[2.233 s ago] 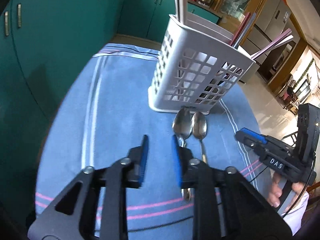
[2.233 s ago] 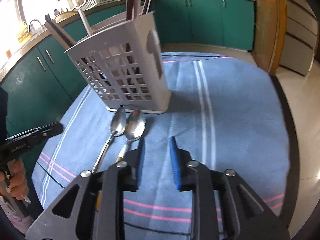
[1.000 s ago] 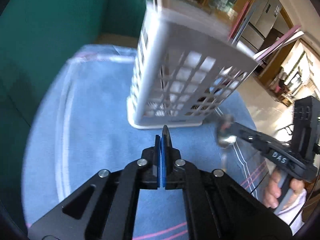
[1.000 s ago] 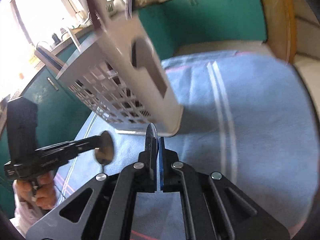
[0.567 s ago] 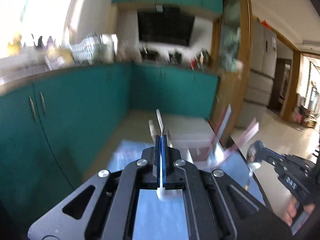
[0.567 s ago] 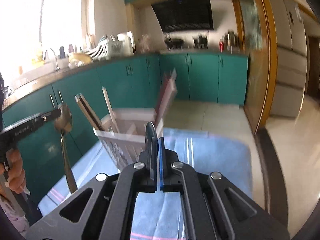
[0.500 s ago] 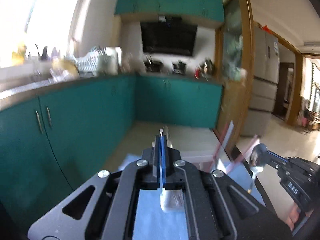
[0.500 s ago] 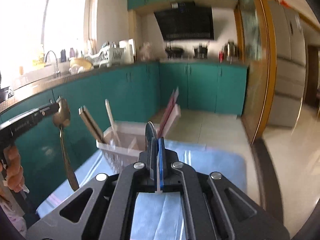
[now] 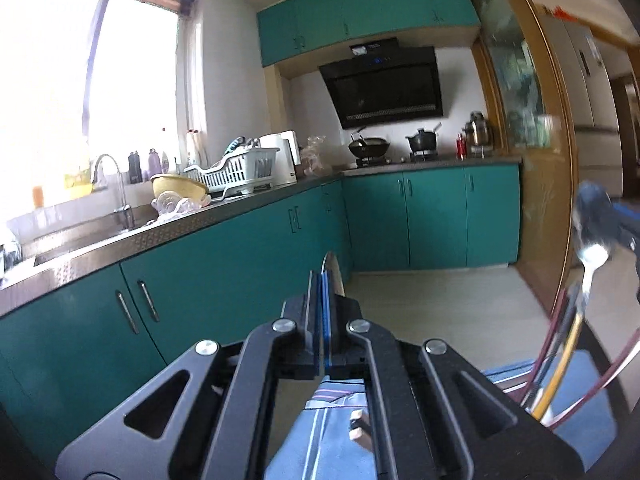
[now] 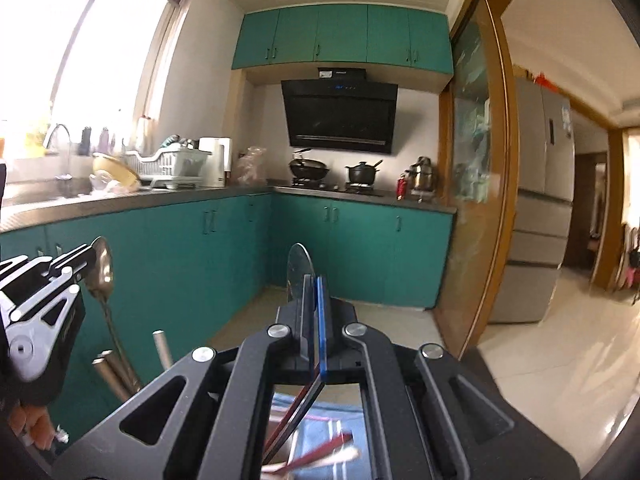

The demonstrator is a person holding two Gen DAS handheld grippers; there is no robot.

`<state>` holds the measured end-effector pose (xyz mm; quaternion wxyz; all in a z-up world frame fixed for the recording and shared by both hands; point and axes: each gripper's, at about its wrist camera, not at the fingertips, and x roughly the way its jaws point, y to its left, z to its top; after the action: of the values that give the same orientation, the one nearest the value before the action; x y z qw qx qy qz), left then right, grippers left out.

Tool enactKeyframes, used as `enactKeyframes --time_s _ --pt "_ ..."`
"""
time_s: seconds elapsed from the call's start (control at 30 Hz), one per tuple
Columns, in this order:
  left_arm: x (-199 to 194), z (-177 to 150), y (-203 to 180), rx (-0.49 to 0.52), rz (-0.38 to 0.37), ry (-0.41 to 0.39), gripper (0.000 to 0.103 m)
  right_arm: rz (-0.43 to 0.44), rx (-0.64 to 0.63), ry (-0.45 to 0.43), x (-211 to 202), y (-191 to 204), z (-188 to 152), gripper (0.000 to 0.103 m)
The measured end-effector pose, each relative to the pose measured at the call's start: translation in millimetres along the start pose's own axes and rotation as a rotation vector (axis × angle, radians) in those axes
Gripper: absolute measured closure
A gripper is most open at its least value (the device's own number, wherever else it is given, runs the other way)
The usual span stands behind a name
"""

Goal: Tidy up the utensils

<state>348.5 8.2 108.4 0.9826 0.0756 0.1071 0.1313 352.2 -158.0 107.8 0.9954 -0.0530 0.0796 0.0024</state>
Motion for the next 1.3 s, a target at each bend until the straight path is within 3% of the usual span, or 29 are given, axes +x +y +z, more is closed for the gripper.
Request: enactKeyframes --time_s 0.2,0.37,0.63,0.77,0.9,1.1,1.17,1.3 --pt "20.3 -13.1 -12.3 0.034 -0.022 0.035 0.102 -0.015 -0.08 0.013 27.0 22.2 -18.9 0.101" --pt "29.1 -22.4 -20.8 0.057 -0.033 0.059 0.102 0.026 -0.08 0.04 33.6 26.6 -32.1 0.101" --pt "32.2 -27.5 -18.5 0.025 -0.067 0.094 0.098 0.044 -0.088 0.07 32.8 29.8 -40.8 0.099" --pt "22.1 -26.1 -8.7 -0.011 -0.097 0.097 0.093 0.058 -0.055 0.059 19.0 24.6 -37.3 0.077" --pt "4.0 -25.7 9.9 -0.072 -0.128 0.093 0.089 0.08 -0.014 0.044 -2.0 15.4 -32.1 0.076" --pt "-37.9 -36.1 36.3 -0.155 -0.207 0.09 0.066 0.137 0.055 0.039 -55.9 0.0 -33.2 0.047" --pt "-56.6 -44.6 43.5 -0.177 -0.239 0.095 0.053 0.159 0.082 0.057 -74.7 -3.9 -39.7 0.034" --pt "-93.8 -63.0 48.3 -0.176 -0.275 0.089 0.039 0.186 0.11 0.094 -118.8 -6.5 -64.0 0.022"
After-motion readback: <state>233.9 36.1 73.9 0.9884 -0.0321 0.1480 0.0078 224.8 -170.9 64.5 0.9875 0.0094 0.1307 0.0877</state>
